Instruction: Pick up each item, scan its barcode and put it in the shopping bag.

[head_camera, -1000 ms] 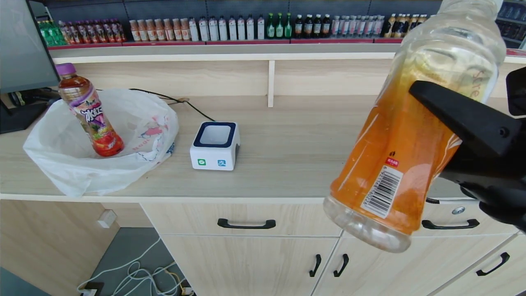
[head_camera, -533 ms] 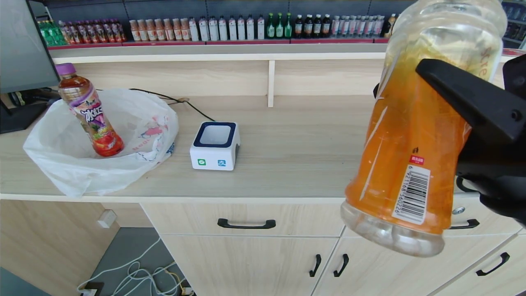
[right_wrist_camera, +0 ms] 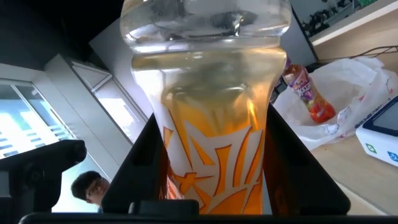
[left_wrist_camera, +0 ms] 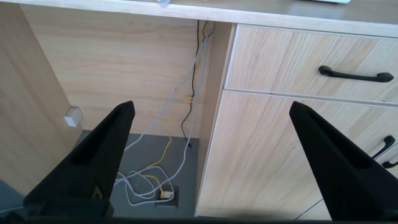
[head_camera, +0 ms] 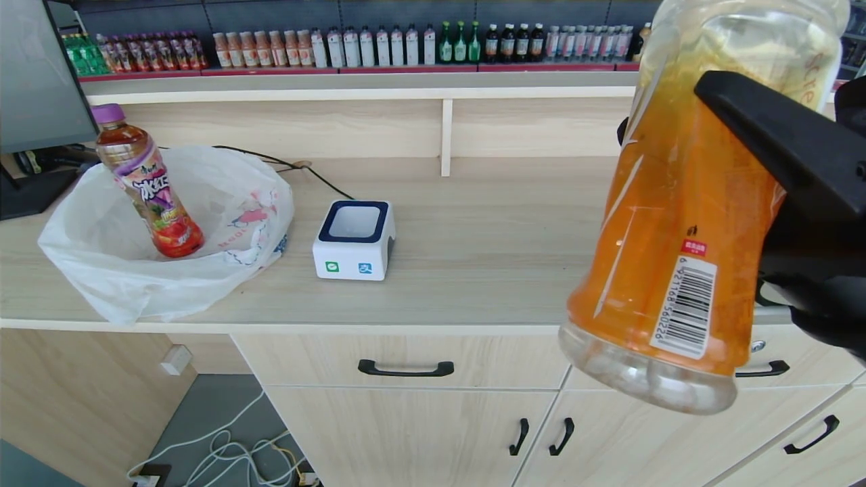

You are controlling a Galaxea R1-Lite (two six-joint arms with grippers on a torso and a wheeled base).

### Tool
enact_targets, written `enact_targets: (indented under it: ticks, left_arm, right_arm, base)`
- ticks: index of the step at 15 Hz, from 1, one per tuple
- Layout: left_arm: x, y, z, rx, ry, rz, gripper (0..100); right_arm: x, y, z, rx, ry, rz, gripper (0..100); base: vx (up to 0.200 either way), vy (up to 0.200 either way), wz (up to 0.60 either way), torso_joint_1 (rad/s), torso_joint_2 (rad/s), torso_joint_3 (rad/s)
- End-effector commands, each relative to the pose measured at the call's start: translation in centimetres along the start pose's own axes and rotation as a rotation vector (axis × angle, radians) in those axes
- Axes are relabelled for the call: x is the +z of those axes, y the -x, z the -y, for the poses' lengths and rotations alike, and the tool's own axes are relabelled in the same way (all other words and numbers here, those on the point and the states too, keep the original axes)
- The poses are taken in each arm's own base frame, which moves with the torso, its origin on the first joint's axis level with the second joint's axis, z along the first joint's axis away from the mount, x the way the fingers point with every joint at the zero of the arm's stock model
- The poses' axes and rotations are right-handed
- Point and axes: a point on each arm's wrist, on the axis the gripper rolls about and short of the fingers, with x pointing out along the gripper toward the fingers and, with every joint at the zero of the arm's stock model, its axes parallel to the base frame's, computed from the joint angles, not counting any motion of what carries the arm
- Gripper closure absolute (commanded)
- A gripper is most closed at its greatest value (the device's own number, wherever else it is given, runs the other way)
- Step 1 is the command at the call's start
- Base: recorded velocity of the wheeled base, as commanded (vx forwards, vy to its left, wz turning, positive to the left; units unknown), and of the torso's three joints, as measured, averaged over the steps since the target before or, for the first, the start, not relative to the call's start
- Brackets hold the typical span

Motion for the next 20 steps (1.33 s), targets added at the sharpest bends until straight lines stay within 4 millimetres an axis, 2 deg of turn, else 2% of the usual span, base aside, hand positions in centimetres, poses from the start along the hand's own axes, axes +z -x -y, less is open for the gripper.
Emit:
enact_targets:
  ticks: [1,12,17,20]
  left_arm:
    - [0.0,0.0,0.0,0.0,0.0,0.0,0]
    - [0.0,0.0,0.0,0.0,0.0,0.0,0]
    - [0.0,0.0,0.0,0.0,0.0,0.0,0]
    - [0.0,0.0,0.0,0.0,0.0,0.0,0]
  right_arm:
    - [-0.1,-0.1,0.2,-0.002,-0.002,-0.001,100]
    - [-0.3,0.0,0.3,-0.009,0.04,-0.009,100]
    - [-1.2,-0.1,2.1,-0.05,0.184,-0.047,100]
    - [-1.3,-0.4,4.4,-0.098,0.341,-0.068,100]
  base:
    - [0.0,0.0,0.0,0.0,0.0,0.0]
    - [0.0,0.0,0.0,0.0,0.0,0.0]
    - [0.0,0.0,0.0,0.0,0.0,0.0]
    - [0.0,0.0,0.0,0.0,0.0,0.0]
